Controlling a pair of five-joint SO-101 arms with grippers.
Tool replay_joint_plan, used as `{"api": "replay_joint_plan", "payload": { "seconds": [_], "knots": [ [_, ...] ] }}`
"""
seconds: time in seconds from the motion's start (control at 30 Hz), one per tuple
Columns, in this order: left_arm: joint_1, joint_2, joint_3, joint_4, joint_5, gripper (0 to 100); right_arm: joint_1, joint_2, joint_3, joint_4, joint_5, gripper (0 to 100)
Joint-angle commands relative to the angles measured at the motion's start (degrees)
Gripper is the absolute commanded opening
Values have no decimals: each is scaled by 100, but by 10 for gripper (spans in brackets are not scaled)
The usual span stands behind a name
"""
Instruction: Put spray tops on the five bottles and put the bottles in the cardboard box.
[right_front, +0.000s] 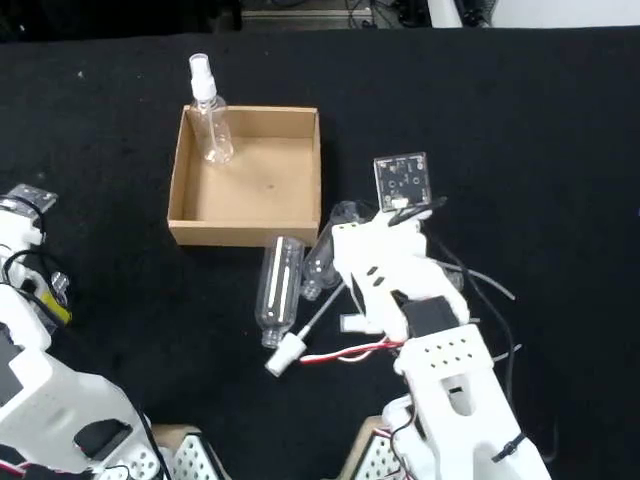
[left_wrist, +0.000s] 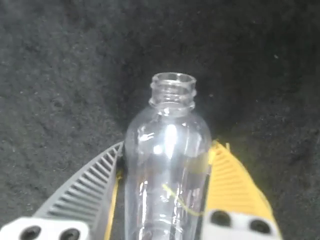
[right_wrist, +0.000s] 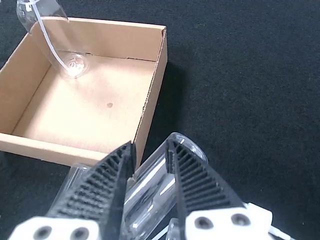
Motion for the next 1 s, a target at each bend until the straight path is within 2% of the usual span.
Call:
{"api": "replay_joint_plan", "payload": {
  "seconds": [0.0, 0.13, 0.23, 0.37, 0.47, 0.57, 0.8, 0.97],
  "knots": [
    [-31, -114, 66, 18, -237, 108, 79, -189, -171, 26, 35, 78],
    [-57, -114, 13, 132, -237, 35, 88, -189, -207, 35, 35, 78],
    [-40, -299, -277, 774, -237, 33, 97, -198, -268, 53, 105, 78],
    [22, -818, -514, 1275, -70, 32, 53, -198, -831, 853, 501, 78],
    [233, -1187, -338, 1257, 571, 32, 26, -154, -1508, 1802, 826, 79],
    [497, -1591, 31, 1257, 1178, 32, -255, -145, -2149, 2919, 1714, 79],
    [831, -2479, 690, 941, 3297, 32, -1160, -198, -3108, 4941, 3042, 79],
    [919, -3209, 1314, 712, 4193, 32, -1653, -154, -2958, 6207, 4905, 79]
  ]
}}
